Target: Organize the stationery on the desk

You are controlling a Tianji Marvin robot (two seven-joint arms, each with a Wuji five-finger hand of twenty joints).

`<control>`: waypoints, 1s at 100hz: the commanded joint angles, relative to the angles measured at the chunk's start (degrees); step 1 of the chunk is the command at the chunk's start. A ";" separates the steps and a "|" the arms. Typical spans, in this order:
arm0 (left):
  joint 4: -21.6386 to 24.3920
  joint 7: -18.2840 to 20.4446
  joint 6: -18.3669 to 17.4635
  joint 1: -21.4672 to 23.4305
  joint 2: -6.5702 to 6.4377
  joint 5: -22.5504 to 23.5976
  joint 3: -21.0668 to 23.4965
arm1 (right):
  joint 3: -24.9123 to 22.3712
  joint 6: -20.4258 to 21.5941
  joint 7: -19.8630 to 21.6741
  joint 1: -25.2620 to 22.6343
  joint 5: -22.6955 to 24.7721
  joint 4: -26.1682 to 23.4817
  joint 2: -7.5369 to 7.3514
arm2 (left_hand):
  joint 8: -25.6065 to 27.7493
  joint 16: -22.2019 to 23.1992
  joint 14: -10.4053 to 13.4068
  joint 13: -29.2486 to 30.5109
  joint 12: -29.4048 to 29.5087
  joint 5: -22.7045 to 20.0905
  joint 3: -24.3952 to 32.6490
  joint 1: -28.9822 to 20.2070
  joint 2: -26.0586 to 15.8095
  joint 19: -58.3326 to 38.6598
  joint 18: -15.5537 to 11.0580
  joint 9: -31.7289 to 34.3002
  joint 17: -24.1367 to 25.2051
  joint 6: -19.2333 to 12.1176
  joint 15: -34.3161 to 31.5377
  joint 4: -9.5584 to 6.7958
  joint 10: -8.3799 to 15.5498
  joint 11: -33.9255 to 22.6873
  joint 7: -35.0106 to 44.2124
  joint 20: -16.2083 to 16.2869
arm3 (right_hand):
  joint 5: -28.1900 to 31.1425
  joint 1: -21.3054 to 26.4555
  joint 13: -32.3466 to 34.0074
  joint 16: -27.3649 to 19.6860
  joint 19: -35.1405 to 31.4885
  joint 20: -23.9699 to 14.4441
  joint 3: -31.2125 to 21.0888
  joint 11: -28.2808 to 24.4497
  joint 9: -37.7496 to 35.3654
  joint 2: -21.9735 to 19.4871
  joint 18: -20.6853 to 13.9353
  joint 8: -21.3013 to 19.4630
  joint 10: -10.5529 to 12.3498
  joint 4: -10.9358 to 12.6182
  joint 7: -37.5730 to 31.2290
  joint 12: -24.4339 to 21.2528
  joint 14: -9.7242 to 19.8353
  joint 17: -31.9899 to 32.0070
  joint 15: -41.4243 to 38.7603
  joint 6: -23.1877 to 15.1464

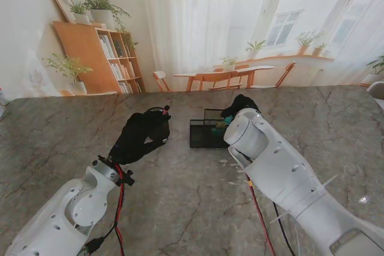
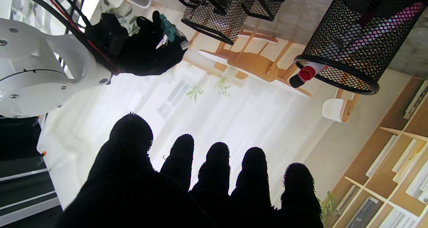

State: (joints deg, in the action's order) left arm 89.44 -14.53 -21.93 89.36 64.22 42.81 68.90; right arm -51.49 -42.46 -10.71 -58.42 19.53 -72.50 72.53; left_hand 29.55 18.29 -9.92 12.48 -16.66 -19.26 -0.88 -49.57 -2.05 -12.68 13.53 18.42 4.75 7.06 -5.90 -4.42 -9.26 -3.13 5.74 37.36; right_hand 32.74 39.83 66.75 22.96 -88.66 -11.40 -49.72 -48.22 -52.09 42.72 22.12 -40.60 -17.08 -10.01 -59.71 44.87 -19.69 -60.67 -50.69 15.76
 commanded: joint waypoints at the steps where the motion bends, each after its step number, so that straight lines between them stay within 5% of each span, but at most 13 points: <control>1: 0.08 0.20 0.32 0.00 -0.04 0.11 -0.03 | 1.00 1.50 1.59 2.20 -0.69 1.47 1.32 | 0.27 0.53 0.50 0.98 -0.18 -0.67 -1.58 -1.64 -4.78 -0.22 -0.76 0.27 0.82 -0.33 -0.13 6.91 0.03 0.20 0.34 -0.21 | -0.04 13.88 2.40 -0.01 -0.34 -0.66 -12.66 0.27 -0.26 1.42 -15.60 1.07 0.99 2.09 -1.47 -0.16 11.71 -1.88 -2.26 -1.11; 61: -0.18 1.39 0.81 -0.67 -0.14 -0.49 -0.55 | 10.38 12.27 4.94 11.05 1.60 11.66 1.88 | 0.28 0.54 0.50 1.06 -0.20 -0.71 -1.53 -1.66 -4.73 -0.23 -0.79 0.36 0.76 -0.32 -0.16 6.90 0.07 0.16 0.36 -0.15 | -2.13 13.82 1.26 1.20 1.12 -0.57 -9.81 -0.06 1.33 -1.35 -17.04 1.17 1.55 1.92 -2.30 -0.59 13.00 -1.64 -1.82 -1.42; 100: -0.43 1.42 0.85 -0.84 -0.14 -0.55 -0.75 | 14.39 13.97 6.43 12.98 3.48 12.58 2.07 | 0.28 0.55 0.53 1.03 -0.20 -0.71 -1.54 -1.59 -4.77 -0.20 -0.84 0.35 0.79 -0.29 -0.16 6.90 0.05 0.17 0.36 -0.14 | -5.90 13.22 -3.27 0.96 6.58 2.21 -4.57 -0.03 6.10 -4.09 -16.77 1.06 1.50 2.40 -1.86 -0.87 12.54 -0.06 0.26 -1.49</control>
State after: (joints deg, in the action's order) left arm 89.23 -13.06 -21.23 88.49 64.02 42.43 68.35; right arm -37.46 -29.63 -5.32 -46.41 22.53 -60.33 74.09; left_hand 29.55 18.29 -9.92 12.48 -16.66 -19.27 -0.88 -49.57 -2.05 -12.70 13.53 18.42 4.75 7.06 -5.90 -4.43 -9.26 -3.13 5.74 37.36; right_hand 28.48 40.48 64.25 23.63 -83.00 -10.65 -48.32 -48.21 -47.68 40.26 20.95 -39.92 -16.14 -10.01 -61.23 44.80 -19.51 -59.64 -49.48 14.87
